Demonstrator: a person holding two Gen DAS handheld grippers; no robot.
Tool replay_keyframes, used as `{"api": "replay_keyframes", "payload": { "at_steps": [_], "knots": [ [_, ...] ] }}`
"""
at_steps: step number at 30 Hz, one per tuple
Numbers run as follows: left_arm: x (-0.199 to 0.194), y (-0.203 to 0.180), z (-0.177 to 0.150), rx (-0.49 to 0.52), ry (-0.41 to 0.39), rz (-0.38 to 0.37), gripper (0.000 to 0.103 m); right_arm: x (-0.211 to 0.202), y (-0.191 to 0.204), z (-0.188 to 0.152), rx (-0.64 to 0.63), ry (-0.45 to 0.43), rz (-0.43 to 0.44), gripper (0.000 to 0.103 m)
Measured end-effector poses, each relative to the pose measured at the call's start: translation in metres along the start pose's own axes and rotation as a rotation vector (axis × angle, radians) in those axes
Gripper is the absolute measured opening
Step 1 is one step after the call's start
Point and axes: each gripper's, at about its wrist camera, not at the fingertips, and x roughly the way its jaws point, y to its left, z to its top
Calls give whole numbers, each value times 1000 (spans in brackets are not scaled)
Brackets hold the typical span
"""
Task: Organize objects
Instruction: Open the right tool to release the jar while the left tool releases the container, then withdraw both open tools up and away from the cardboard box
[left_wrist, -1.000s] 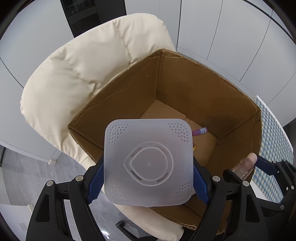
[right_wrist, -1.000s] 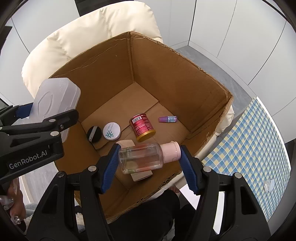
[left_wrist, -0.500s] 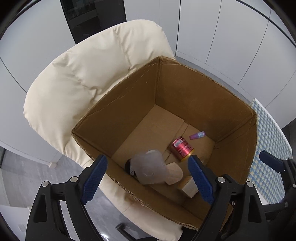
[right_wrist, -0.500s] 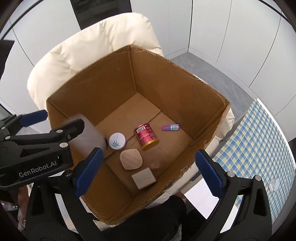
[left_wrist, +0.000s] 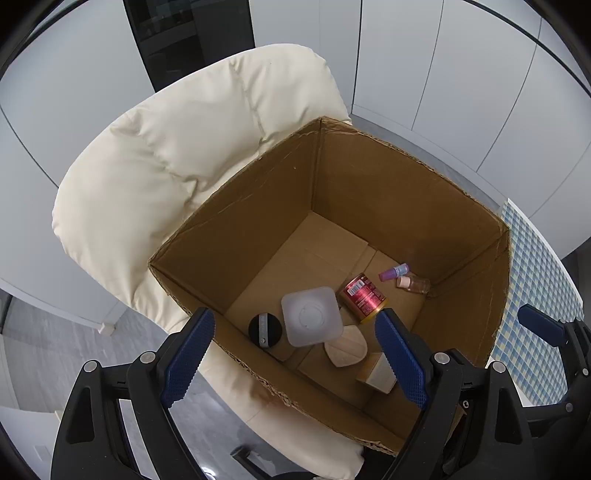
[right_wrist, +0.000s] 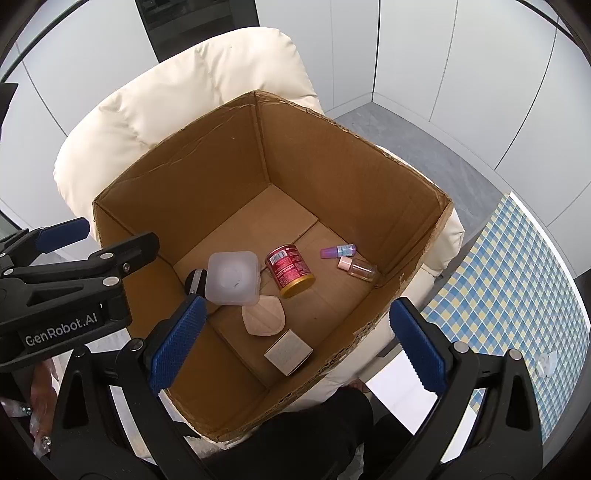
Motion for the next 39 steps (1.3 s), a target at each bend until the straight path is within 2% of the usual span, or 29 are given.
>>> {"api": "replay_keyframes", "payload": {
  "at_steps": [11,18,27,32,39],
  "knots": [
    [-17,3,-1,0,-12,15,89,-12,0,-4,5,-12,-8,101],
    [-34,6,-9,16,-13,-3,89,-28,0,-10,7,-21,-17,101],
    [-67,7,-40,42,-25,-10,89,-62,1,-30,13,-37,-32,101],
    [-89,10,-63,39,-25,-51,89,-82,2,-47,20,-35,-37,101],
    [-110,11,-89,69,-31,-50,89,-110,4,-71,31,-51,-40,101]
  ]
}}
